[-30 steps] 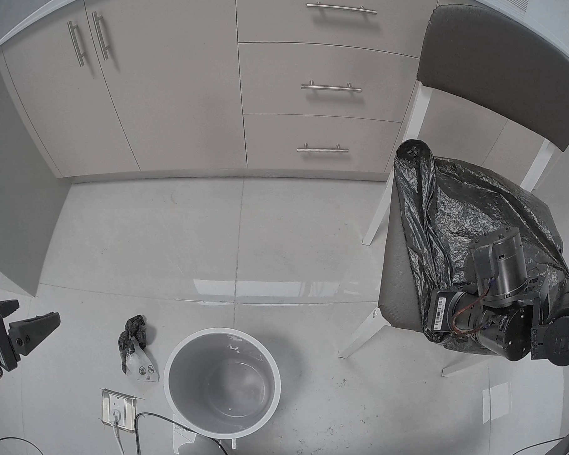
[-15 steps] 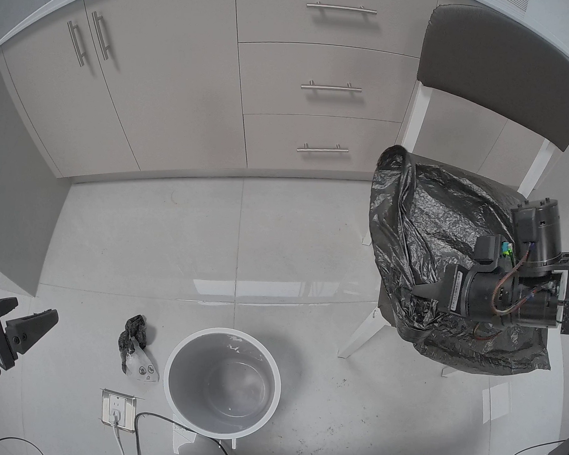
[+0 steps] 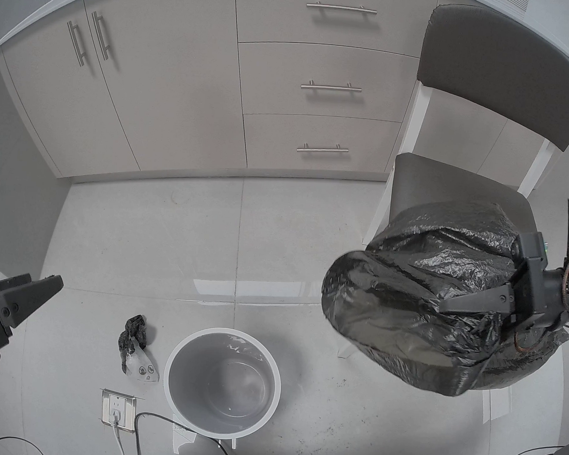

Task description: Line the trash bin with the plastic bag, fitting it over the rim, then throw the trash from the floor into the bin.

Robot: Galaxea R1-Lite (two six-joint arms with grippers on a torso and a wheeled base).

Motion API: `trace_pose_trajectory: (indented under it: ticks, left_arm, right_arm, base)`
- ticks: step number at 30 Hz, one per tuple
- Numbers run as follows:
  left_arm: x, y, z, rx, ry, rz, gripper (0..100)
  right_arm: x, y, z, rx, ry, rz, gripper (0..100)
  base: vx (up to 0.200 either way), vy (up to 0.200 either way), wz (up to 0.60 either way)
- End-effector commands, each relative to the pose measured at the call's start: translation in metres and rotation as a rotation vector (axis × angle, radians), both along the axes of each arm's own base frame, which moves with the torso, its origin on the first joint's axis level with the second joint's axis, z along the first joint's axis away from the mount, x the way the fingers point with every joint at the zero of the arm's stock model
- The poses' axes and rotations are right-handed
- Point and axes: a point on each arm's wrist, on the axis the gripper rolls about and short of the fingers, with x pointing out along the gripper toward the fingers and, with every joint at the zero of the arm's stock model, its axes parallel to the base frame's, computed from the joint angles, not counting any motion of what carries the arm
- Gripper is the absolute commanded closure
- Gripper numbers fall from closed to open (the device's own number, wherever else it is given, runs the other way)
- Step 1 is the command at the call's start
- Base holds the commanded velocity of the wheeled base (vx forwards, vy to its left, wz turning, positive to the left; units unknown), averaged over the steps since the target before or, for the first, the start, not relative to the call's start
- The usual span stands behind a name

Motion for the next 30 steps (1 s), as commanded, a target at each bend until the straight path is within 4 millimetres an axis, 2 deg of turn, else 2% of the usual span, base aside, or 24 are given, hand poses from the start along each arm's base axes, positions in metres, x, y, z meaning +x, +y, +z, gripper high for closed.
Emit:
trace_pose_trajectory:
  ticks: [1, 6, 8, 9, 13, 18, 19, 21, 22, 25, 30]
  left_arm:
    - [0.014, -0.008, -0.007, -0.095, 0.071, -0.097, 0]
    - [0.018, -0.02, -0.008, -0.219, 0.155, -0.211, 0]
    - [0.018, -0.02, -0.008, -0.219, 0.155, -0.211, 0]
    - [0.024, -0.03, -0.013, -0.248, 0.191, -0.274, 0]
    - [0.037, -0.037, -0.019, -0.237, 0.218, -0.282, 0]
    - [0.061, -0.046, -0.027, -0.22, 0.267, -0.274, 0]
    - [0.077, -0.054, -0.03, -0.204, 0.27, -0.259, 0]
    - [0.087, -0.06, -0.031, -0.202, 0.252, -0.243, 0]
    - [0.098, -0.067, -0.034, -0.2, 0.234, -0.233, 0]
    - [0.114, -0.081, -0.042, -0.201, 0.229, -0.253, 0]
    - [0.131, -0.099, -0.054, -0.204, 0.269, -0.289, 0]
  right_arm:
    - [-0.038, -0.001, 0.024, 0.07, -0.074, 0.098, 100]
    - [-0.051, 0.006, 0.043, 0.101, -0.101, 0.16, 100]
    - [-0.051, 0.006, 0.043, 0.101, -0.101, 0.16, 100]
    - [-0.055, 0.01, 0.058, 0.1, -0.094, 0.189, 100]
    - [-0.059, 0.013, 0.069, 0.104, -0.102, 0.215, 100]
    - [-0.059, 0.018, 0.08, 0.117, -0.13, 0.239, 100]
    - [-0.057, 0.022, 0.086, 0.121, -0.15, 0.231, 100]
    - [-0.055, 0.028, 0.092, 0.117, -0.168, 0.206, 100]
    - [-0.058, 0.037, 0.1, 0.12, -0.195, 0.199, 100]
    - [-0.061, 0.045, 0.112, 0.139, -0.228, 0.22, 100]
    - [-0.062, 0.047, 0.119, 0.134, -0.218, 0.234, 100]
  base:
    - [0.0, 0.0, 0.0]
    - [0.0, 0.0, 0.0]
    - [0.0, 0.0, 0.0]
    - [0.0, 0.0, 0.0]
    - [0.0, 0.0, 0.0]
    - [0.0, 0.0, 0.0]
    - [0.0, 0.0, 0.0]
    - [0.0, 0.0, 0.0]
    - [0.0, 0.0, 0.0]
    - [0.0, 0.0, 0.0]
    - [0.0, 0.0, 0.0]
